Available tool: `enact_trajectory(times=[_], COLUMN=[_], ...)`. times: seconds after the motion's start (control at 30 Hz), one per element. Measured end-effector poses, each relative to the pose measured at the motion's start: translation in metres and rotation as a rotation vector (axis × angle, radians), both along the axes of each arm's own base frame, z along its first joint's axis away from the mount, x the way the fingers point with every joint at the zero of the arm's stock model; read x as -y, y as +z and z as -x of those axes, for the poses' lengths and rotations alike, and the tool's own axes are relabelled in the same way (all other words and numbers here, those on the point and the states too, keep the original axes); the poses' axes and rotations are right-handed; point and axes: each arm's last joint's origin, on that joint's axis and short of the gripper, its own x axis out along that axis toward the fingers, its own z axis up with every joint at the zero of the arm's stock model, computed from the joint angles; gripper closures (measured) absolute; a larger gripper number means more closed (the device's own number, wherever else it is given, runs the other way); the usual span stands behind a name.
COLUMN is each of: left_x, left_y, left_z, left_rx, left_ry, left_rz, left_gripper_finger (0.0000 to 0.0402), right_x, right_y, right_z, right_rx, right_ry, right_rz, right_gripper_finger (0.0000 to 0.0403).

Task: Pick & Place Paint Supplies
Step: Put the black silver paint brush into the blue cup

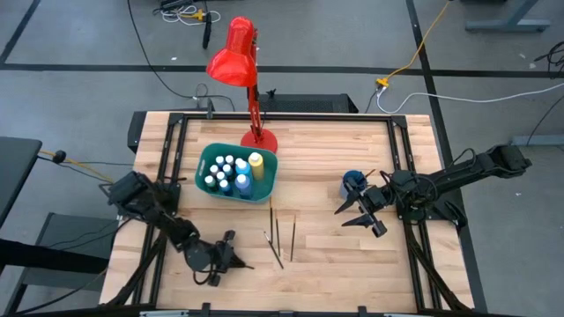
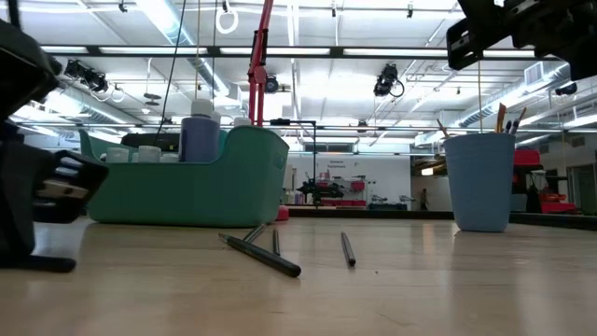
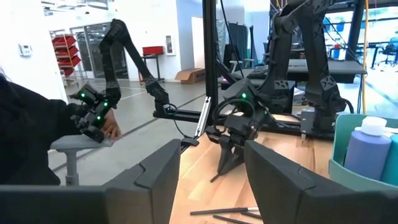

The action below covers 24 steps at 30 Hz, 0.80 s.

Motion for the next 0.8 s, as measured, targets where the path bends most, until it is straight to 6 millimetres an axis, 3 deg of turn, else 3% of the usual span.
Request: enact_trajectory(times=[0.2, 0.43, 0.63, 0.8], left_x=[-0.009, -0.030, -0.054, -0.060], left_y=[0.000, 0.005, 0.001, 0.002], left_z=[-0.009, -0.027, -0.042, -0.046], left_rx=[-0.022, 0.125, 0.022, 0.028], left_ry=[-0.013, 0.009, 0.082, 0.049], left_rz=[0.019, -0.243, -0.108, -0.119], left_gripper_finger=[0.0357, 0.0357, 0.0357, 0.0357], right_x=[0.000, 0.000, 0.000, 0.000], right_y=[0.001, 0.003, 0.003, 0.003], right_z=[0.000, 0.000, 0.000, 0.000], right_rx=[0.025, 0.067, 0.080, 0.088], right_ry=[-0.003, -0.007, -0.010, -0.011], right_rz=[0.029, 0.071, 0.082, 0.097], right_gripper_finger=[0.0213, 0.0213, 0.0213, 0.0213])
